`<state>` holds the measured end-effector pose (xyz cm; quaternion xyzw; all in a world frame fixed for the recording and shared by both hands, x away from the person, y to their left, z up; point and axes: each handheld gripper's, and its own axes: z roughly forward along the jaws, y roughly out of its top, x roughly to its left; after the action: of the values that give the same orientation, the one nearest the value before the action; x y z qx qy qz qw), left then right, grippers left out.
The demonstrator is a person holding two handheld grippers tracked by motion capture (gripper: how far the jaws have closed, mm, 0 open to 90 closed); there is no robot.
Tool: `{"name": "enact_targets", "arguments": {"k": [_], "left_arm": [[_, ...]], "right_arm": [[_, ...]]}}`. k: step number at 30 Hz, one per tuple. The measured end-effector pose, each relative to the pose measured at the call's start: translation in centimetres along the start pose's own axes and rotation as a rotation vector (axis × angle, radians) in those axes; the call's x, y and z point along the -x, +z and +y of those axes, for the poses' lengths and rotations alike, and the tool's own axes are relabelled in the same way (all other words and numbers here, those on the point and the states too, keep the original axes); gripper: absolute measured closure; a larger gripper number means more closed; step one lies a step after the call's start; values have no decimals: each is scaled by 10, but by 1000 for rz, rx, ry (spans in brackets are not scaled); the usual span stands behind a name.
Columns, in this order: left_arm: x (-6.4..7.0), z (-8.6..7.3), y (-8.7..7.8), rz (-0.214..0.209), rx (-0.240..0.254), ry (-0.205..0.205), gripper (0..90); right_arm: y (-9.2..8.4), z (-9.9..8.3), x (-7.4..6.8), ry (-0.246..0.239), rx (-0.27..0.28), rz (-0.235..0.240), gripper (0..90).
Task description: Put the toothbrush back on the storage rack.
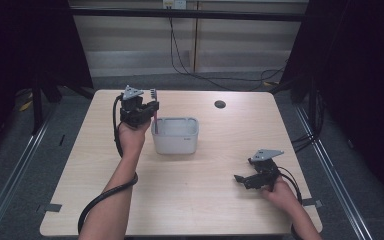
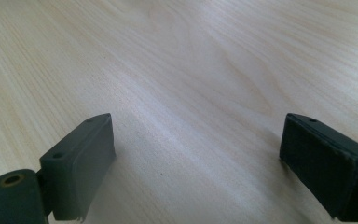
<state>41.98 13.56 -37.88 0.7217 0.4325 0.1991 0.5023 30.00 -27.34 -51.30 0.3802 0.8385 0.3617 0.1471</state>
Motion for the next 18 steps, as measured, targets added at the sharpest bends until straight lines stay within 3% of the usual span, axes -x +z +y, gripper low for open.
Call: {"name": "enact_targets", "arguments": {"k": [18], "left_arm": [[2,-20,3,5,-20,-15,838]], "right_arm": [[0,0,0,0,0,0,96]]}}
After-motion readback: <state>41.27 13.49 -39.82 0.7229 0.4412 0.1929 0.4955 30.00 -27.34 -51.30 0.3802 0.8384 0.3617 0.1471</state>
